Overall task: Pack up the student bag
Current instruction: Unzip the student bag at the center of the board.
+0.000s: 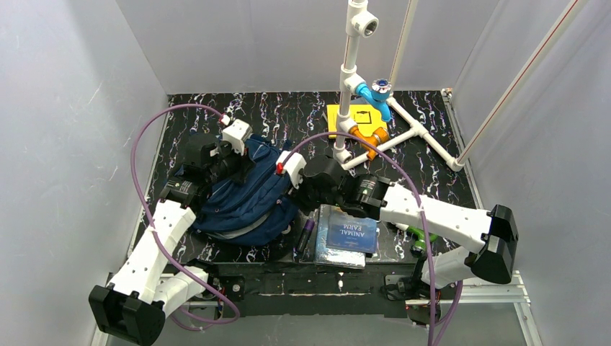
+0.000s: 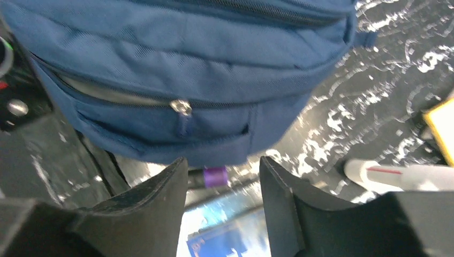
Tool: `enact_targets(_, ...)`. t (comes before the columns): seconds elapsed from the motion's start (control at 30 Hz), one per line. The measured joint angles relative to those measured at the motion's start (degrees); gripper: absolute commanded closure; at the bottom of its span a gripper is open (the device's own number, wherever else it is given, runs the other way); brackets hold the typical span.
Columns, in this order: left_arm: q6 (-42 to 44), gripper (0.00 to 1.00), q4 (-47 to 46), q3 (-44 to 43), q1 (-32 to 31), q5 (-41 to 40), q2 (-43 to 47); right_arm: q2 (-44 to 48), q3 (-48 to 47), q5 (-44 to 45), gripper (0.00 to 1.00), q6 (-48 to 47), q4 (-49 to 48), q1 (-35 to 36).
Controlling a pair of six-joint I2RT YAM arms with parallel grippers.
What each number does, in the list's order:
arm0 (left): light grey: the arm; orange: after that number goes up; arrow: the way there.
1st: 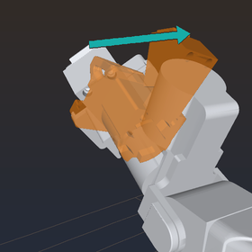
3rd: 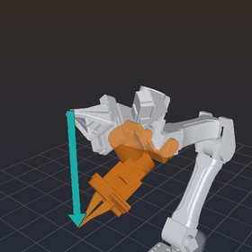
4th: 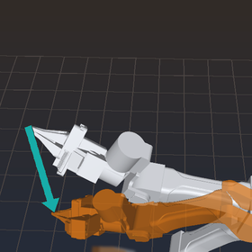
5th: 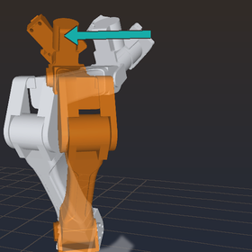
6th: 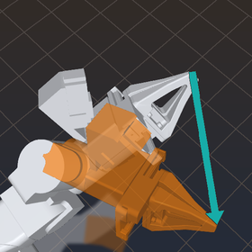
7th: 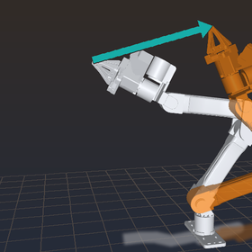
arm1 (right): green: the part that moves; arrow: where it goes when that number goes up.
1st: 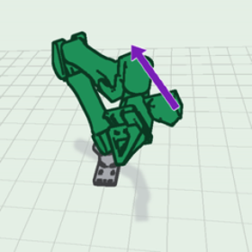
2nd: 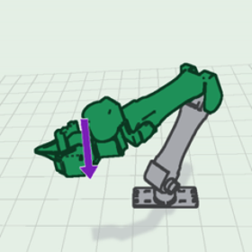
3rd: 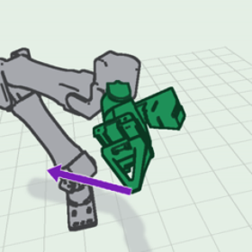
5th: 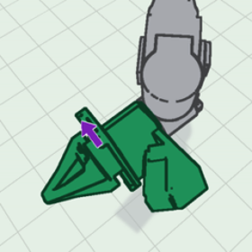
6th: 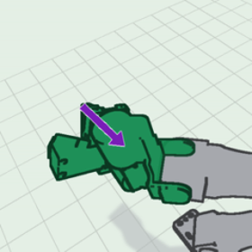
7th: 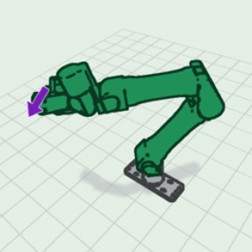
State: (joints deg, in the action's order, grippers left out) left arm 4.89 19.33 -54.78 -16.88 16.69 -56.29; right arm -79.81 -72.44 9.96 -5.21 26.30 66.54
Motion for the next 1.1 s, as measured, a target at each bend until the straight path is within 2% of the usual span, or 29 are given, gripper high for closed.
enact_targets(0.3, -0.7, 1.00, 0.1, 0.1, 0.0, 0.0, 0.6, 0.7, 9.5, -3.1, 0.38, 6.2, -18.7, 0.0)
enact_targets(0.43, -1.0, 1.00, 0.2, 0.1, 0.0, 0.0, 0.7, 0.7, 13.4, -1.3, 0.42, 7.3, -23.9, 0.0)
enact_targets(1.1, -1.7, 1.00, 0.0, 0.7, 0.0, 0.2, 0.8, 2.0, 21.7, 2.4, 0.41, 12.0, -35.3, 2.1)
